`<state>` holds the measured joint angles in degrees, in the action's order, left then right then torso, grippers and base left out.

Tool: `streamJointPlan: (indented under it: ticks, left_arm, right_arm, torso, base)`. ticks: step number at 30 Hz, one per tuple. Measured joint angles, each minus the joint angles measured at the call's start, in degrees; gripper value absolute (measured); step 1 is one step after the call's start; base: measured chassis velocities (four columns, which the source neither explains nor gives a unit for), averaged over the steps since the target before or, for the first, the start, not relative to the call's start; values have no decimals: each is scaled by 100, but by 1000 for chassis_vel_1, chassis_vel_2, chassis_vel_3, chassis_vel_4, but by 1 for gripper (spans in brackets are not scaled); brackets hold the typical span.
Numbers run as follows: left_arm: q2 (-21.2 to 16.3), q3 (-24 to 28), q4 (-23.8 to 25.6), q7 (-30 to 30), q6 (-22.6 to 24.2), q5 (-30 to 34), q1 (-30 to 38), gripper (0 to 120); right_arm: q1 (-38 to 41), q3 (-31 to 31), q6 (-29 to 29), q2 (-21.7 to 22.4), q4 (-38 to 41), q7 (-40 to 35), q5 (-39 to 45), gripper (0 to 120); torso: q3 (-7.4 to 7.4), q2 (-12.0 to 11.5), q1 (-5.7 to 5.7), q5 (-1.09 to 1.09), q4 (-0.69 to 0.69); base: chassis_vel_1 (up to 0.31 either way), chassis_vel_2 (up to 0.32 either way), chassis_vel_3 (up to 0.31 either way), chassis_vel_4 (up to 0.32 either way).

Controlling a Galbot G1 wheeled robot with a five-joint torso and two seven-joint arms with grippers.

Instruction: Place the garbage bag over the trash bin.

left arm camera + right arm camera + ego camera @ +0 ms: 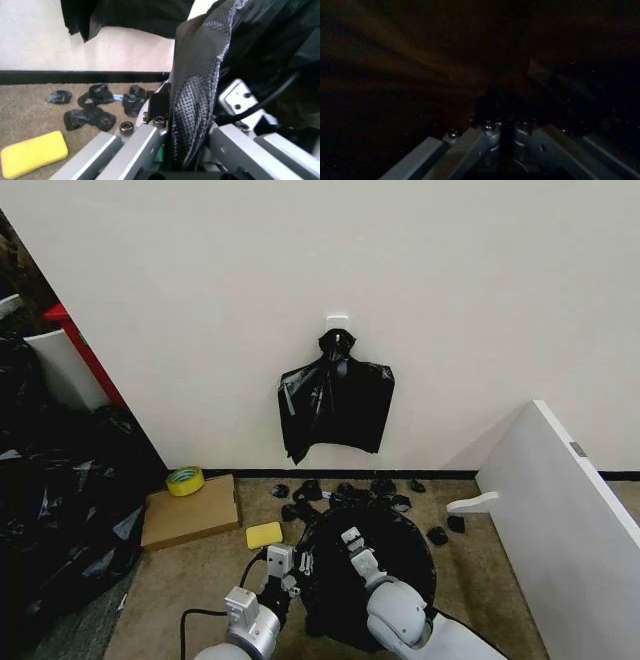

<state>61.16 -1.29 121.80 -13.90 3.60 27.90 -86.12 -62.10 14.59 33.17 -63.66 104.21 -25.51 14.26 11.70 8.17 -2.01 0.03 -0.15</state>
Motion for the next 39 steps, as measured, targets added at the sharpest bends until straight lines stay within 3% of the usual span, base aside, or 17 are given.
streamJointPlan:
  ticks: [11,16,18,23,25,28,34,37,39]
  left_arm:
    - [178,71,-345,-322,265,548,446,1]
    - [338,147,-622,-900,613,1016,790,1]
    - [376,150,-646,-1072,705,1137,839,1]
    - [569,-11,-804,-1956,1169,1983,1034,1]
    - [589,-32,-844,-2044,1208,2105,1074,1]
    - [703,-53,-1029,-2356,1301,2465,1226,1]
    - [778,-56,-1150,-2442,1334,2655,1318,1]
    - [756,-96,-1109,-2385,1325,2705,1306,14]
    - [744,-124,-1077,-2367,1320,2720,1294,16]
  right_arm:
    - [-521,-328,-97,360,1112,360,572,1]
    - [-921,-818,-350,650,1870,603,892,25]
    - [-993,-937,-408,704,2035,618,946,27]
    - [-1432,-1702,-474,1084,3130,698,1514,50]
    - [-1510,-1780,-487,1134,3236,707,1551,52]
    - [-1705,-1921,-502,1200,3436,704,1634,67]
    - [-1770,-1931,-522,1123,3429,688,1597,85]
    - [-1770,-1921,-521,1093,3410,682,1572,98]
    - [-1768,-1919,-520,1089,3398,680,1564,99]
  torso:
    - [0,0,0,0,-1]
    - [0,0,0,1,0]
    - [0,0,0,1,0]
    - [0,0,0,0,1]
    - [0,0,0,1,0]
    - [0,0,0,0,-1]
    - [0,0,0,0,0]
    - [0,0,0,0,0]
    - [0,0,0,0,0]
  base:
    - [0,0,0,0]
    - [0,0,0,0]
    - [0,0,0,0]
    - [0,0,0,0]
    - [0,0,0,0]
    - [0,0,0,0]
    - [0,0,0,0]
    - [0,0,0,0]
    - [0,0,0,0]
